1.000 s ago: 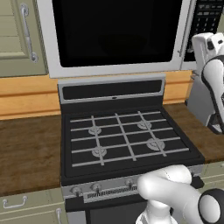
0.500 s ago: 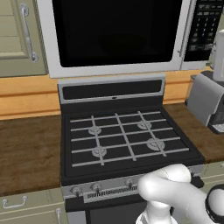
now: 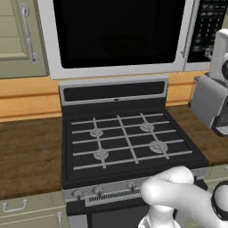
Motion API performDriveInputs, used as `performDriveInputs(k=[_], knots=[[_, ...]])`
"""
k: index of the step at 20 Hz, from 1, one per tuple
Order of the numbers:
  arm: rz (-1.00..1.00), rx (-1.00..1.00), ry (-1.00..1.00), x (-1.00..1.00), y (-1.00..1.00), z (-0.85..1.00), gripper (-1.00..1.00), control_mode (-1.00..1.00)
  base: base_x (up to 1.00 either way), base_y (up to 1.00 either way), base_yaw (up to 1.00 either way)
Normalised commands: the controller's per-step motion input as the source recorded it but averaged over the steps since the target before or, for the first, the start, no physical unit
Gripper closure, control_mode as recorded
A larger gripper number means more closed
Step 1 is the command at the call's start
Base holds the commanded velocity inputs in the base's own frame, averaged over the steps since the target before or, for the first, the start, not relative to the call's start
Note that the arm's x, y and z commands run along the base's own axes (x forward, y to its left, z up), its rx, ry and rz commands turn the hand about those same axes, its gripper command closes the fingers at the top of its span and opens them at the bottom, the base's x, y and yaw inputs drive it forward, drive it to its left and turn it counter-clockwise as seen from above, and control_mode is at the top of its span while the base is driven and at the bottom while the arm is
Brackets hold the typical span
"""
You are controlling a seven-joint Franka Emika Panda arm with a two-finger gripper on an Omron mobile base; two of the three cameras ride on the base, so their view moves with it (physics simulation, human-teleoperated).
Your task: Open the microwave, place the bowl with waffle inside the microwave, then close the microwave door and turn it on.
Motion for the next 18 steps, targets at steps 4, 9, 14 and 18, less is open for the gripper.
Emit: performDriveInputs(k=[4,9,14,18], knots=[[0.00,0.01,-0.01,0.50,-0.04,0.00,1.00,-1.00,0.00,0.00,0.00],[0.00,0.01,0.00,0.40,-0.13,0.00,1.00,-1.00,0.00,0.00,0.00],[0.00,0.00,0.00,0.39,-0.06,0.00,1.00,-1.00,0.00,0.00,0.00],[0.00,0.00,0.00,0.26,-0.02,-0.01,1.00,-1.00,0.00,0.00,0.00]])
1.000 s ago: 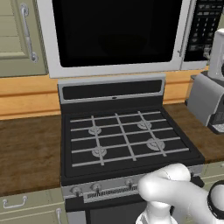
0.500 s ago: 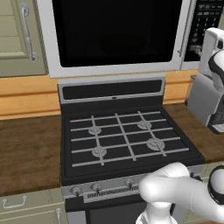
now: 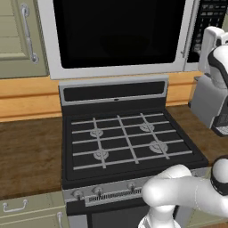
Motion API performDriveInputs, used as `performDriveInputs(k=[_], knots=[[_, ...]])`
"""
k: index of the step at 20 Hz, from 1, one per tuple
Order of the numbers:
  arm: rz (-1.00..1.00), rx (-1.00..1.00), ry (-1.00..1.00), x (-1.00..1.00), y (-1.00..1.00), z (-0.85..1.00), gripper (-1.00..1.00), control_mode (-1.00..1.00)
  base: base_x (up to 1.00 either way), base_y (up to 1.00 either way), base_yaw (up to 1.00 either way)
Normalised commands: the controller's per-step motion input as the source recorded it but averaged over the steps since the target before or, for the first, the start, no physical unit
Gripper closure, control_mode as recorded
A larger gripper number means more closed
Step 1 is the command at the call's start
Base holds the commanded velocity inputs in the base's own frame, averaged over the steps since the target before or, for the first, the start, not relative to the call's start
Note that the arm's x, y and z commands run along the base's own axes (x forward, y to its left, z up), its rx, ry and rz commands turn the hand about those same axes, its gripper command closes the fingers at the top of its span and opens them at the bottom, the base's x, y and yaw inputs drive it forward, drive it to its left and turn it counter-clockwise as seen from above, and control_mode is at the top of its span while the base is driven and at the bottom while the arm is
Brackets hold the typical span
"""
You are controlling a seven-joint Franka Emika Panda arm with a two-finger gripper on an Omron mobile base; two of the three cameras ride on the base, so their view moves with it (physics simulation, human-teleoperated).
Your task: Open the microwave, place the bowl with waffle inside the microwave, then close the microwave door and turn it on.
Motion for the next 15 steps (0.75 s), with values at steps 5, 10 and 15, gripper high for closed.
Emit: performDriveInputs(k=[5,10,15], knots=[[0.01,0.00,-0.01,0.11,-0.11,-0.01,1.00,-1.00,0.00,0.00,0.00],[0.04,0.09,-0.12,-0.56,-0.37,0.00,1.00,-1.00,0.00,0.00,0.00],[0.01,0.05,-0.10,-1.00,-0.11,-0.07,1.00,-1.00,0.00,0.00,0.00]])
